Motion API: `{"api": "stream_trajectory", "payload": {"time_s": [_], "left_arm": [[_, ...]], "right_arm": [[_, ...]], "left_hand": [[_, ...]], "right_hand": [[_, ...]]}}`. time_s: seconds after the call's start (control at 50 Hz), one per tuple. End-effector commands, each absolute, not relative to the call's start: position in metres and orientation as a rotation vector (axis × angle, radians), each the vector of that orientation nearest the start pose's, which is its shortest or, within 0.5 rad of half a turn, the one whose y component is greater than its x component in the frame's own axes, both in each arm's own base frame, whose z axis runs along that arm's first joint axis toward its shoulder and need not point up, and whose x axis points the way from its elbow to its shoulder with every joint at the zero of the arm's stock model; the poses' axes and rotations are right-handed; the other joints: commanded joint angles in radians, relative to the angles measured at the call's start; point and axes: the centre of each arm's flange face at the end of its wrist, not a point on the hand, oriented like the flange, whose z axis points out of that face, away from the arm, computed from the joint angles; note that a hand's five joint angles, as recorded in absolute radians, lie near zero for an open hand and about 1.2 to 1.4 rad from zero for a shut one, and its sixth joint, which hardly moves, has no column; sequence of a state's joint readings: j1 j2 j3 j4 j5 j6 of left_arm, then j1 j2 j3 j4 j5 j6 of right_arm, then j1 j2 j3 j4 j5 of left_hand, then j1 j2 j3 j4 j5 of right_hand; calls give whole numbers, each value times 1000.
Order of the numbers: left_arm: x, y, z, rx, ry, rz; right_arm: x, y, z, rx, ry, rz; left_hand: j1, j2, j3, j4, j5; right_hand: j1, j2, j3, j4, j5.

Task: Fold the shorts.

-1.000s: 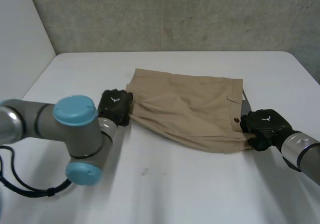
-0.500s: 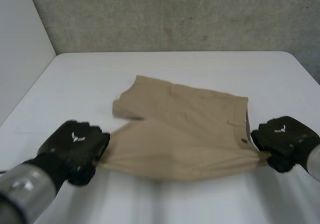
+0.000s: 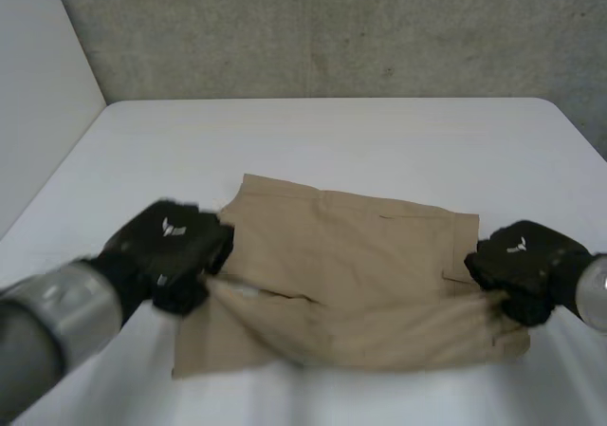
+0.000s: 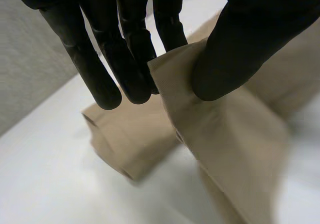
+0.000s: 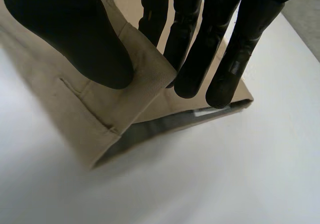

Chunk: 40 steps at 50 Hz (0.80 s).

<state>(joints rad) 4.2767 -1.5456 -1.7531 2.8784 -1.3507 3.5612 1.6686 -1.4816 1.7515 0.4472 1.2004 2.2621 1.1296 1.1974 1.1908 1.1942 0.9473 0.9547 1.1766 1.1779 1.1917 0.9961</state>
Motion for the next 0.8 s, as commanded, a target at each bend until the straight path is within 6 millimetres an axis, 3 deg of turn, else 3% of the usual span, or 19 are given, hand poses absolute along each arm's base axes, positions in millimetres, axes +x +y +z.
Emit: {"api": "stream_trajectory", "payload": {"time_s": [0.02,0.16,0.32,0.42,0.54,0.64,0.66,0.68,0.72,0.74,0.8], "left_arm": [[-279,-246,229,1285,2333,-1977],[-306,-319,198,1169,2245,-2035],[-333,-369,150,1234,2012,-2088],[-344,-382,131,1276,1861,-2118],[-353,-393,123,1241,1755,-2217],[-356,-397,122,1224,1691,-2275],[-356,-397,123,1216,1678,-2286],[-357,-397,124,1206,1657,-2306],[-357,-395,123,1201,1647,-2315],[-358,-394,122,1203,1644,-2318],[-362,-384,129,1208,1620,-2345]], "right_arm": [[199,-275,199,-1327,2414,-1529],[214,-315,180,-1264,2436,-1788],[231,-347,157,-1247,2406,-2018],[242,-357,138,-1316,2377,-2046],[252,-378,122,-1319,2357,-2166],[256,-390,121,-1347,2288,-2299],[257,-392,123,-1340,2272,-2332],[258,-396,127,-1317,2237,-2394],[259,-400,134,-1282,2204,-2458],[259,-402,141,-1249,2180,-2502],[258,-401,155,-1201,2152,-2542]], "left_hand": [[267,199,205,202,274],[267,199,205,202,274],[267,199,205,202,274],[267,199,205,202,274],[267,199,205,202,274],[267,199,205,202,274],[267,199,205,202,274],[-88,-155,-149,-152,-80],[-710,-778,-771,-775,-702],[-917,-985,-978,-982,-909],[-955,-1023,-1016,-1020,-947]], "right_hand": [[442,220,218,205,226],[442,220,218,205,226],[442,220,218,205,226],[442,220,218,205,226],[442,220,218,205,226],[442,220,218,205,226],[236,14,13,-1,20],[-123,-345,-347,-360,-339],[-431,-653,-654,-668,-647],[-780,-1002,-1003,-1017,-996],[-780,-1002,-1003,-1017,-996]]}}
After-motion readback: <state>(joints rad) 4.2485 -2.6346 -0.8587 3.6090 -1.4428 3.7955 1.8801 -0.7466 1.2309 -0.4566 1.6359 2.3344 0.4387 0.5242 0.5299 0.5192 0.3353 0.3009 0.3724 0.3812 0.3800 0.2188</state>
